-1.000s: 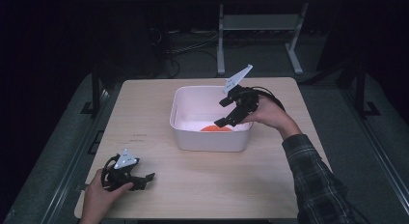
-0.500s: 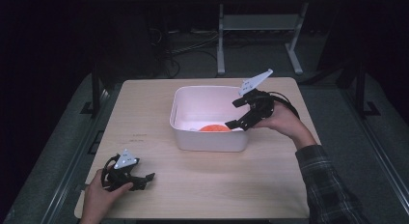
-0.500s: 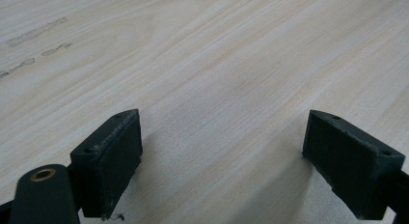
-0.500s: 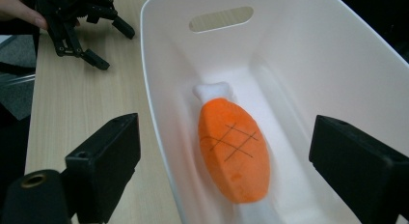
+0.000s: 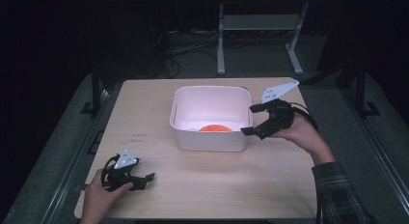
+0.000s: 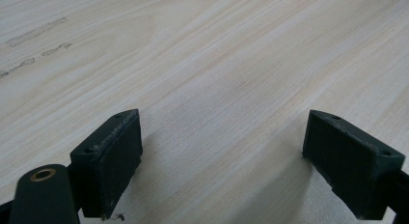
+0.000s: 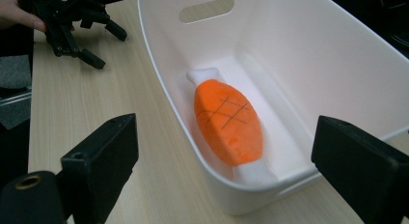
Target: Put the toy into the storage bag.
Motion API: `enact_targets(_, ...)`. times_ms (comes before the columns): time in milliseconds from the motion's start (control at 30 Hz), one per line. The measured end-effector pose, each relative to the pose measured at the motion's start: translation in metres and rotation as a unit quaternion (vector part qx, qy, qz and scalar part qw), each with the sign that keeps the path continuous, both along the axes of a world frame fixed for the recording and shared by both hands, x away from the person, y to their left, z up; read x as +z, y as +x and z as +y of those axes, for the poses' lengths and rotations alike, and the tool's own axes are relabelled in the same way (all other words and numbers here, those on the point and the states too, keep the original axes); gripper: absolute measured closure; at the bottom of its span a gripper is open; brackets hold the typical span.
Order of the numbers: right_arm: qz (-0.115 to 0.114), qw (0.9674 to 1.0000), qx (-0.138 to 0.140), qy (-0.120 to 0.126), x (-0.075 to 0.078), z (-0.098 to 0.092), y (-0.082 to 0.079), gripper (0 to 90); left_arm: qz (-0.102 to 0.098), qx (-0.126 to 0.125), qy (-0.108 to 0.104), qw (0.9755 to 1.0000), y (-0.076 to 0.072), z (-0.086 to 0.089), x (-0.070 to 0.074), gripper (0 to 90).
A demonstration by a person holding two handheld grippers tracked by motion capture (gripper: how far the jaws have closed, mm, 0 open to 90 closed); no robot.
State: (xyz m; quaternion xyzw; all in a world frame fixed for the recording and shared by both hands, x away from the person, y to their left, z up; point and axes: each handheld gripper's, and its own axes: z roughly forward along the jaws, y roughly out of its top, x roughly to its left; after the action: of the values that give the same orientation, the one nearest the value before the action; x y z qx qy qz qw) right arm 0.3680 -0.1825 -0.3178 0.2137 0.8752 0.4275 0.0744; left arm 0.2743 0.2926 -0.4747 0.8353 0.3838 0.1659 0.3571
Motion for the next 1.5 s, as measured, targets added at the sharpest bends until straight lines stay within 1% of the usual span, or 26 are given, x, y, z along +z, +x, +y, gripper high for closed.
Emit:
enact_targets(267, -0.001, 0.9997, -0.020, 0.013, -0.015, -0.019, -0.015, 8.9, -0.001, 0.000, 0.000, 1.0000, 0.000, 0.000, 0.000, 13.2)
enact_targets(500, -0.006, 0.9985, -0.049, 0.025, -0.032, -0.034, -0.028, 9.0, -0.001, 0.000, -0.001, 1.0000, 0.000, 0.000, 0.000, 13.2)
enact_targets(600, -0.005, 0.9973, -0.066, 0.032, -0.043, -0.042, -0.033, 8.9, 0.000, -0.001, 0.001, 1.0000, 0.000, 0.000, 0.000, 13.2)
enact_targets(667, -0.004, 0.9966, -0.075, 0.034, -0.048, -0.046, -0.036, 9.0, 0.000, -0.001, 0.002, 1.0000, 0.000, 0.000, 0.000, 13.2)
enact_targets(700, -0.004, 0.9962, -0.080, 0.035, -0.051, -0.048, -0.037, 9.0, 0.000, 0.001, -0.001, 1.0000, 0.000, 0.000, 0.000, 13.2)
enact_targets(833, -0.006, 0.9943, -0.097, 0.044, -0.061, -0.055, -0.044, 9.0, 0.000, 0.001, -0.001, 1.0000, 0.000, 0.000, 0.000, 13.2)
enact_targets(933, -0.004, 0.9929, -0.109, 0.046, -0.073, -0.060, -0.049, 9.0, 0.001, -0.001, 0.001, 1.0000, 0.000, 0.000, 0.000, 13.2)
enact_targets(1067, -0.001, 0.9912, -0.125, 0.043, -0.087, -0.066, -0.054, 9.0, 0.001, -0.001, 0.001, 1.0000, 0.000, 0.000, 0.000, 13.2)
enact_targets(1200, -0.002, 0.9887, -0.142, 0.048, -0.101, -0.071, -0.062, 9.0, 0.000, 0.001, -0.002, 1.0000, 0.000, 0.000, 0.000, 13.2)
enact_targets(1233, -0.001, 0.9884, -0.144, 0.048, -0.104, -0.071, -0.063, 9.0, 0.000, -0.002, 0.002, 1.0000, 0.000, 0.000, 0.000, 13.2)
enact_targets(1333, -0.001, 0.9869, -0.154, 0.048, -0.114, -0.073, -0.068, 9.0, -0.001, -0.002, 0.002, 1.0000, 0.000, 0.000, 0.000, 13.2)
enact_targets(1467, 0.004, 0.9856, -0.165, 0.038, -0.125, -0.075, -0.075, 9.0, -0.001, 0.000, 0.000, 1.0000, 0.000, 0.000, 0.000, 13.2)
enact_targets(1500, 0.002, 0.9853, -0.167, 0.035, -0.128, -0.075, -0.076, 9.0, 0.000, -0.001, 0.000, 1.0000, 0.000, 0.000, 0.000, 13.2)
